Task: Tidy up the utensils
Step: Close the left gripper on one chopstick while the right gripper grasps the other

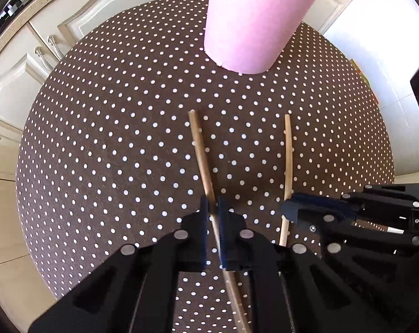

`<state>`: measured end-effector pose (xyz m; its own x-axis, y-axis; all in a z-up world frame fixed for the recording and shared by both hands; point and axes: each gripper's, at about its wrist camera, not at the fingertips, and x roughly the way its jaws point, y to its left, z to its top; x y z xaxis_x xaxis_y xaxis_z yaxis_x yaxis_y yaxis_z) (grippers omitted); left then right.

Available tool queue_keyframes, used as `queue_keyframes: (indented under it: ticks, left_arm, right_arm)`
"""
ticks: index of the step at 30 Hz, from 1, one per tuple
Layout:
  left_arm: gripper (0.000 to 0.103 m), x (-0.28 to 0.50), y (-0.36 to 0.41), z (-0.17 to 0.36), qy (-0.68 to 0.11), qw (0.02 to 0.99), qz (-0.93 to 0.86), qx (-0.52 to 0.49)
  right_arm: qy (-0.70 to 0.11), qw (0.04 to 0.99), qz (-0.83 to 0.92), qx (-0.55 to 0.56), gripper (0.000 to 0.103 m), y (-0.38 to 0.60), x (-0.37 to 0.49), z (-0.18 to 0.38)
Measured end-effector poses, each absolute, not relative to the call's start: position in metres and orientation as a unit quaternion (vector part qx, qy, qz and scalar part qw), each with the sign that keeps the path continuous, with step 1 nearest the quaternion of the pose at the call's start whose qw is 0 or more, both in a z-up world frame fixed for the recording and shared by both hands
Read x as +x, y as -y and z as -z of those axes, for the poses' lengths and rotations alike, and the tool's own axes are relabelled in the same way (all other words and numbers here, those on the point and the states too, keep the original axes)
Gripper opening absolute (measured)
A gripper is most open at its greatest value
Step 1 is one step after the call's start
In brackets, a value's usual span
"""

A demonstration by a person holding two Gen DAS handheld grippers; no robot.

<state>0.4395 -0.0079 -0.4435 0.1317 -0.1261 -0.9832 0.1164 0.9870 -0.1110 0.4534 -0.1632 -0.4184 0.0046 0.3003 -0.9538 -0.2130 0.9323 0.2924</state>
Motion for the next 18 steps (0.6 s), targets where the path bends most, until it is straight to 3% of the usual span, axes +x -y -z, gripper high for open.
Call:
queue_keyframes:
  ticks: [9, 13, 18]
  left_arm:
    - [0.005, 0.418, -0.010, 0.435, -0.644, 0.760, 0.081, -0.041]
    - [0.005, 0.387, 0.001, 0.421, -0.633, 0.768, 0.087, -0.044]
    - [0.005, 0.377, -0.006, 0.402, -0.622, 0.775, 0.093, -0.063]
  right_arm:
    - [-0.667, 0.723, -0.181, -0.008, 0.008, 0.118, 0.450, 0.424]
    - [-0.662, 0.724, -0.193, 0.018, 0.001, 0.120, 0.431, 0.412]
    - [-0.645, 0.733, -0.211, 0.036, 0.001, 0.128, 0.419, 0.391]
